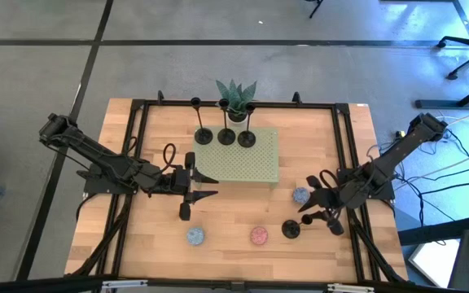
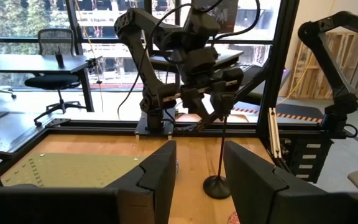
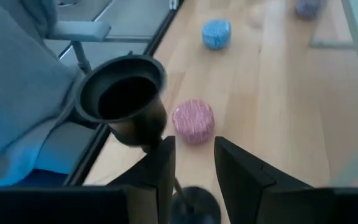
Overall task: Pick & Place candle stick holders
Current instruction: Put the black candle holder on the shelf
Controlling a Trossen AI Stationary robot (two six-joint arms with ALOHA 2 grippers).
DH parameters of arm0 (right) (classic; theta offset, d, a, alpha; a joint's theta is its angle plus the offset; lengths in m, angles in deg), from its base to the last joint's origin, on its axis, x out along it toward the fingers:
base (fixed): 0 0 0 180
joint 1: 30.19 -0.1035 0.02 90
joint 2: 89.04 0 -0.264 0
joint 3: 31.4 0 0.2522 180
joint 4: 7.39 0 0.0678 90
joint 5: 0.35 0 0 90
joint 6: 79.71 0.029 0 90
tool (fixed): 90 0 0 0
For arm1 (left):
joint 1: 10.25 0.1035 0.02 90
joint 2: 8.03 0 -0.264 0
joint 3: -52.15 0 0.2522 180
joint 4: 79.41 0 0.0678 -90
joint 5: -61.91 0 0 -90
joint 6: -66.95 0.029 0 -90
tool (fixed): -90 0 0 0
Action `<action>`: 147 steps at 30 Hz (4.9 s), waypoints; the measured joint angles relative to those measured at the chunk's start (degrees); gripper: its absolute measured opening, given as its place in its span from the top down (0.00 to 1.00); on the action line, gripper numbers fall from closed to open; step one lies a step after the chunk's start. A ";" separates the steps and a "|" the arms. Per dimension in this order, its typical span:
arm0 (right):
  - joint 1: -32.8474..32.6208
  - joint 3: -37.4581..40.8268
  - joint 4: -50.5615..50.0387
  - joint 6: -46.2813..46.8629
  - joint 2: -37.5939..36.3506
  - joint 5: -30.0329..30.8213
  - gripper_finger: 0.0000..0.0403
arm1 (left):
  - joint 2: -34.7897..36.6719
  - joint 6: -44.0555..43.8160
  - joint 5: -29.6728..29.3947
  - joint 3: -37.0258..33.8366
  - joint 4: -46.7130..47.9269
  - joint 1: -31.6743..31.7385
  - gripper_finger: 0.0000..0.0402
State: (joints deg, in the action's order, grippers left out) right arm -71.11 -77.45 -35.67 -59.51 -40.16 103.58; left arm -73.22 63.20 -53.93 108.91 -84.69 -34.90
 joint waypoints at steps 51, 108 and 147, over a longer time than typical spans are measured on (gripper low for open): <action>0.00 0.22 10.01 -6.13 2.21 -0.41 0.83 | -0.01 0.00 -0.01 -0.01 0.01 0.00 0.68; 48.84 0.13 54.25 -21.66 8.04 1.82 0.84 | 0.00 4.65 -0.17 -0.01 0.02 0.01 0.68; 54.55 -0.04 56.89 -19.40 15.90 -3.49 0.80 | -0.02 8.83 -1.73 -0.01 4.31 0.01 0.68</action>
State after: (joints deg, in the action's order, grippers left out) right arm -16.56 -77.50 21.22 -78.91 -24.27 100.09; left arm -73.24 72.03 -55.66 108.90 -80.39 -34.89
